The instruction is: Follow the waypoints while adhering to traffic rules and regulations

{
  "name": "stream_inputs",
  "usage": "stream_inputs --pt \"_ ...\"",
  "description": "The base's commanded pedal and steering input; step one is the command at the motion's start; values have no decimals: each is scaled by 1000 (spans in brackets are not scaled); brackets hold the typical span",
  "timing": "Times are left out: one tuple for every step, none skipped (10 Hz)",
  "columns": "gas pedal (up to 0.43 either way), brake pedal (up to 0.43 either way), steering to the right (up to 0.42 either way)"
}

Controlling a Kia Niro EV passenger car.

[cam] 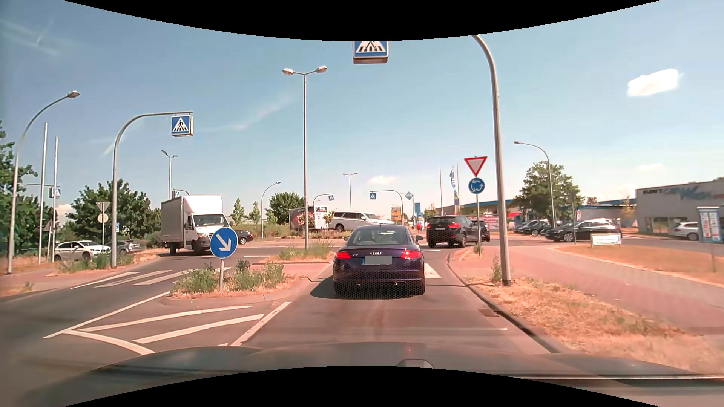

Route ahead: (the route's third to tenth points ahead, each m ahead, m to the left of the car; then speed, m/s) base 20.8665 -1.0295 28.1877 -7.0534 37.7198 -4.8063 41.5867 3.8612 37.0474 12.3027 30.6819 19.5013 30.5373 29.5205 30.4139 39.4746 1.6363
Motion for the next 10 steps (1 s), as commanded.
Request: stream_inputs --pt "0 0 0" --pt "0 0 0" --pt "0 0 0" --pt "0 0 0" --pt "0 0 0" --pt "0 0 0" --pt "0 0 0" --pt "0 0 0" --pt "0 0 0" --pt "0 0 0"
